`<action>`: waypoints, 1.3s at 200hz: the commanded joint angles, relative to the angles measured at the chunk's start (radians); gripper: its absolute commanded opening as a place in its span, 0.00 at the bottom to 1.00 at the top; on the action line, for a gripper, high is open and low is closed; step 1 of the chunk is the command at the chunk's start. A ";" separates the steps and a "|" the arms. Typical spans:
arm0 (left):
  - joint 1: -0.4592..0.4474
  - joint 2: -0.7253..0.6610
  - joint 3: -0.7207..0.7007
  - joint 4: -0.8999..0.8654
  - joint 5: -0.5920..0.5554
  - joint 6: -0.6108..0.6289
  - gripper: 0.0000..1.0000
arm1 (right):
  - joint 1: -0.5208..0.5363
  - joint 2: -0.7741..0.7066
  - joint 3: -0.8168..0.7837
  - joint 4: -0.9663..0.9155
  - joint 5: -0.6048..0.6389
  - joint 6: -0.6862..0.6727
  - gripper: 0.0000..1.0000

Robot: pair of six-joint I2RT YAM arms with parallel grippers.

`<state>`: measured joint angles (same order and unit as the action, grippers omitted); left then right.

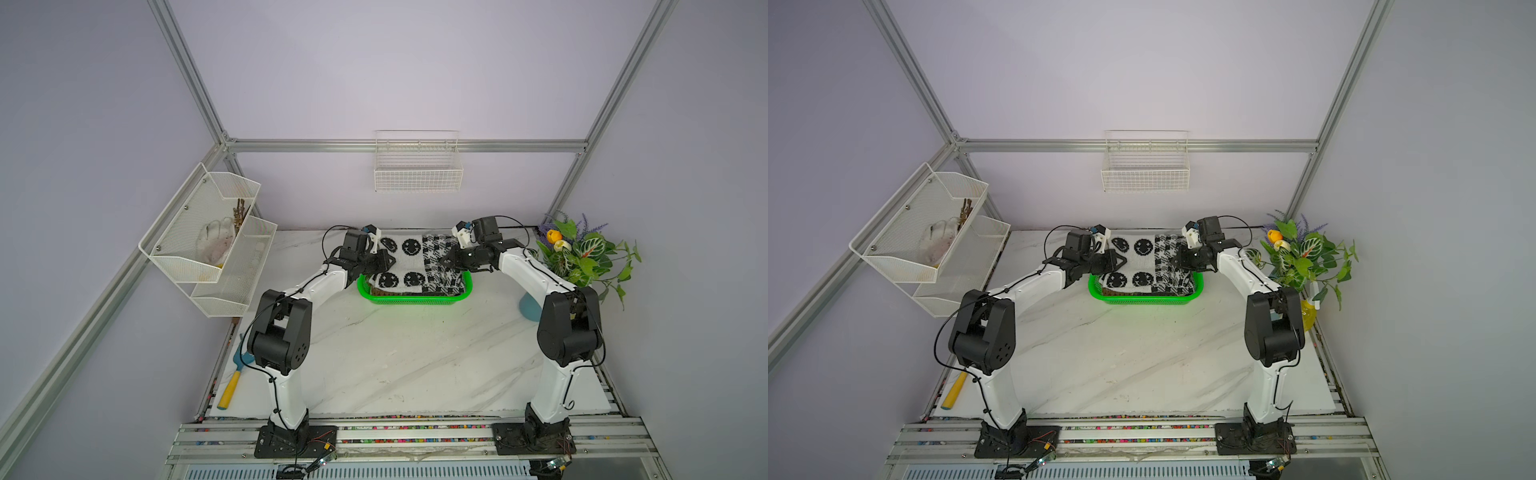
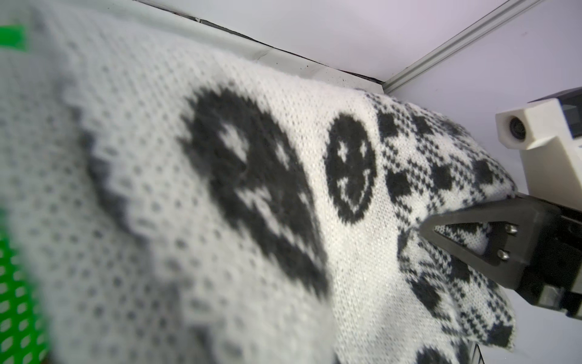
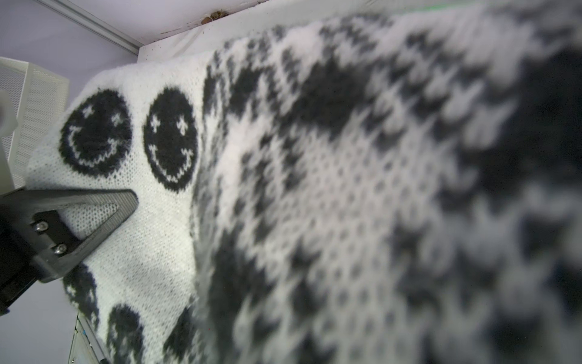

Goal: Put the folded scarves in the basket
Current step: Place the scarf in the basket.

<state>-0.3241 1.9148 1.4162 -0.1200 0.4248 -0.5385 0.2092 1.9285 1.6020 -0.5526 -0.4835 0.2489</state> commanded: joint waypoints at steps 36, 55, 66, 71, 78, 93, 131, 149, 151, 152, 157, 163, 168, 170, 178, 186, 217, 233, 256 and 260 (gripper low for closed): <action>0.055 0.040 -0.042 0.114 0.072 -0.017 0.06 | -0.007 0.000 -0.012 0.004 0.077 -0.029 0.28; 0.066 0.034 -0.066 0.127 0.072 -0.019 0.07 | -0.007 -0.023 -0.055 0.043 0.090 -0.018 0.36; 0.066 0.025 -0.078 0.134 0.067 -0.023 0.21 | -0.007 -0.030 -0.062 0.047 0.107 -0.017 0.38; 0.067 0.020 -0.076 0.127 0.066 -0.024 0.22 | -0.008 -0.034 -0.065 0.044 0.114 -0.017 0.38; 0.067 0.013 -0.073 0.120 0.078 -0.021 0.19 | -0.008 -0.043 -0.066 0.035 0.122 -0.018 0.39; 0.066 -0.011 -0.077 0.115 0.083 -0.016 0.21 | -0.008 -0.072 -0.086 0.044 0.125 -0.017 0.41; 0.067 -0.053 -0.088 0.101 0.048 -0.015 0.40 | -0.005 -0.152 -0.127 0.049 0.176 -0.013 0.51; 0.066 -0.067 -0.096 0.102 0.046 -0.018 0.42 | -0.005 -0.189 -0.153 0.066 0.173 -0.010 0.53; 0.067 -0.069 -0.097 0.102 0.046 -0.018 0.43 | -0.005 -0.192 -0.154 0.065 0.174 -0.010 0.53; 0.067 -0.071 -0.097 0.102 0.045 -0.019 0.44 | -0.005 -0.193 -0.155 0.064 0.174 -0.010 0.54; 0.066 -0.076 -0.100 0.103 0.040 -0.020 0.46 | -0.004 -0.198 -0.155 0.059 0.176 -0.010 0.54; 0.066 -0.083 -0.103 0.100 0.031 -0.020 0.50 | -0.005 -0.200 -0.157 0.054 0.177 -0.011 0.54; 0.066 -0.089 -0.106 0.099 0.025 -0.020 0.51 | -0.005 -0.203 -0.157 0.049 0.177 -0.012 0.54; 0.066 -0.092 -0.106 0.099 0.024 -0.020 0.51 | -0.004 -0.204 -0.158 0.047 0.179 -0.012 0.54; 0.066 -0.099 -0.109 0.097 0.019 -0.018 0.53 | -0.005 -0.207 -0.165 0.049 0.178 -0.011 0.54; 0.068 -0.105 -0.112 0.096 0.020 -0.021 0.56 | -0.004 -0.211 -0.174 0.052 0.173 -0.008 0.54; 0.067 -0.122 -0.129 0.122 0.021 -0.042 0.60 | 0.007 -0.227 -0.195 0.060 0.177 -0.007 0.52; 0.068 -0.126 -0.114 0.079 0.010 -0.021 0.61 | 0.013 -0.248 -0.202 0.054 0.217 -0.008 0.52; 0.068 -0.176 -0.123 0.045 -0.043 -0.001 0.62 | 0.018 -0.291 -0.211 0.054 0.276 -0.011 0.53; 0.067 -0.186 -0.122 0.040 -0.051 0.002 0.62 | 0.018 -0.297 -0.210 0.048 0.285 -0.012 0.53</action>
<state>-0.2626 1.8286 1.2938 -0.0540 0.4301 -0.5621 0.2184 1.7039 1.3941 -0.5076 -0.2745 0.2413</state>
